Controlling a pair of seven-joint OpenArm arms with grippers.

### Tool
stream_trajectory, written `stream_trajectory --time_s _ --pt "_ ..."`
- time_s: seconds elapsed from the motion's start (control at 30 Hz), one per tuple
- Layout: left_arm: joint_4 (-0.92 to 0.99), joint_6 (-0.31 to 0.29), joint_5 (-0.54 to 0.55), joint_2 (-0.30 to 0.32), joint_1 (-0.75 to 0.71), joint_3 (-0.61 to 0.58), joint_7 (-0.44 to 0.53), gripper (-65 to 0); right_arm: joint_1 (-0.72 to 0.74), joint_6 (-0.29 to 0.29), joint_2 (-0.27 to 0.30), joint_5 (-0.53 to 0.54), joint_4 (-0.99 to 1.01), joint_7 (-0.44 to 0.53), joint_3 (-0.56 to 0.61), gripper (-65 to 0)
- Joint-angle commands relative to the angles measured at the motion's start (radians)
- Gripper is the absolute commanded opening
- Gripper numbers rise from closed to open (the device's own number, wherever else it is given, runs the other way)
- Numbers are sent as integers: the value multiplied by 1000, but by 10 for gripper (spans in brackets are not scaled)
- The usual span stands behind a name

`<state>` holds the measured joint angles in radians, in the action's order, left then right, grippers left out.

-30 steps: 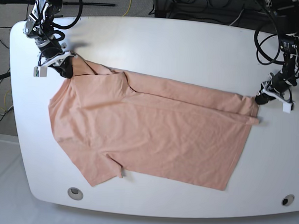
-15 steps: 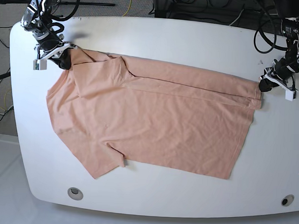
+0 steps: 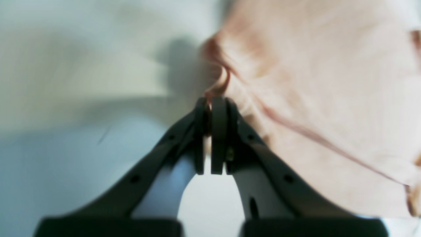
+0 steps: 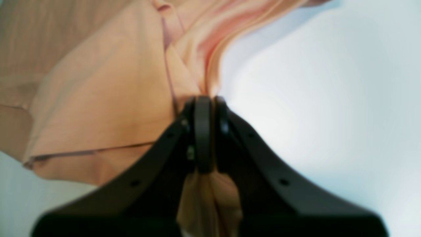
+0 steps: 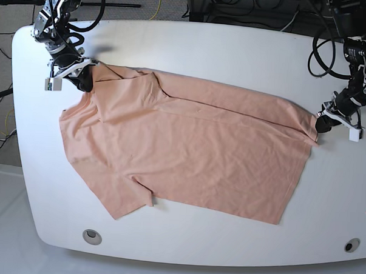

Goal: Fold the T-shirt properly
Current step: 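Pull the shirt with both grippers toward the robot to straighten it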

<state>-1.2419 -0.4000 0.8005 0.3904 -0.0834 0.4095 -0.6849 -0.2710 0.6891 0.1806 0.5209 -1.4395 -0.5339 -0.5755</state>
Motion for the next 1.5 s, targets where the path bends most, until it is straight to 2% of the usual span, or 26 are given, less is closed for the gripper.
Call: stream_trajectory --time_s 0.0,0.27,0.4,0.6,0.87,1.47 --pt "-17 10 -12 22 -45 7 -15 -650 -27 9 8 19 -40 3 -26 -650" --pt "-95 8 -23 25 -183 7 -16 -650 -105 9 -20 10 -101 -9 -72 -650" --pt "-181 11 -24 24 -291 21 -8 -650 -147 9 -15 -7 -125 -10 -69 -650" --pt "-233 11 -30 25 -366 37 -6 -650 -179 9 -8 -19 -133 -10 -62 -650" --pt "-220 9 -38 21 -395 79 -12 -650 -183 9 17 -15 -110 -24 -66 -650" --pt "-193 6 -34 16 -407 96 -19 -650 -194 9 23 -25 -122 -37 -62 -650"
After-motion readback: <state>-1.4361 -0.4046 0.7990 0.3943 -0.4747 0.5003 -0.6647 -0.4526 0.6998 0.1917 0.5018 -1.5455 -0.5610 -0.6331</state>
